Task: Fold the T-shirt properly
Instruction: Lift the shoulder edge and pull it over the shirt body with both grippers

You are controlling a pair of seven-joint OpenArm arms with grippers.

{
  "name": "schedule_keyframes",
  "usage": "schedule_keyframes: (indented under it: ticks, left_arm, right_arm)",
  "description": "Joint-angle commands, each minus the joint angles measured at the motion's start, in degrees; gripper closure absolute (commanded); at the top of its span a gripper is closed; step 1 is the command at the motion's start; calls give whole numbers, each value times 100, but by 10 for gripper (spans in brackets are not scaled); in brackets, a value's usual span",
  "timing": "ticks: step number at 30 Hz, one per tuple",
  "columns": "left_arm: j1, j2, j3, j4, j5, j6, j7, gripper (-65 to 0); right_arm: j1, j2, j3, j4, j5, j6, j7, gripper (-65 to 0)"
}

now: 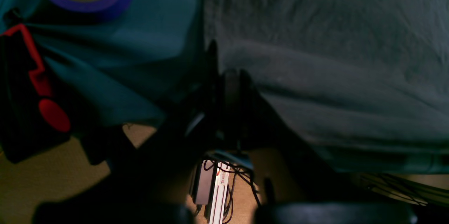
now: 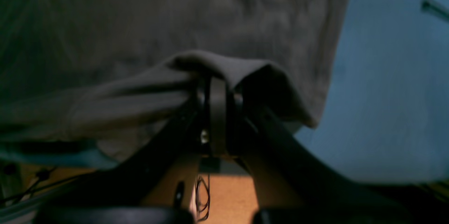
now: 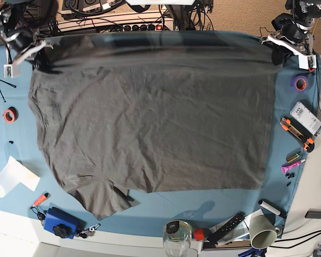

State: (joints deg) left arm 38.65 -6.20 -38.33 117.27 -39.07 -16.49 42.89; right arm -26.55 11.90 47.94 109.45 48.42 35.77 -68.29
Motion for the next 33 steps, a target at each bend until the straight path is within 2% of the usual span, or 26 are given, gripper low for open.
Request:
schedule_keyframes:
  ticks: [1, 8, 11, 13, 17, 19, 30, 33]
  left_arm:
    - [17, -50, -44, 92, -35, 17, -133, 0]
    - [-170, -57, -13, 87, -55, 20, -131, 0]
    - [-168, -66, 271, 87, 24, 20, -138, 0]
    - [-192, -63, 586, 87, 361, 28, -310, 0]
    - [-459, -63, 1064, 87, 979, 538, -437, 0]
    - [-586, -63, 1121, 87, 1152, 664, -435, 0]
    - [-649, -68, 1115, 87, 1298, 662, -437, 0]
    - [-684, -68, 1115, 87, 1526, 669, -437, 0]
  right_arm:
    - [79, 142, 9, 68, -52, -87, 151, 0]
    - [286, 144, 0, 68, -201, -157, 120, 0]
    - [291, 142, 0, 68, -203, -157, 127, 0]
    - [293, 142, 0, 68, -205, -157, 153, 0]
    - [293, 142, 0, 68, -372, -181, 240, 0]
    - [293, 142, 0, 68, -369, -181, 284, 0]
    - [625, 144, -2, 68, -640, -208, 411, 0]
    - [658, 144, -2, 68, -651, -219, 474, 0]
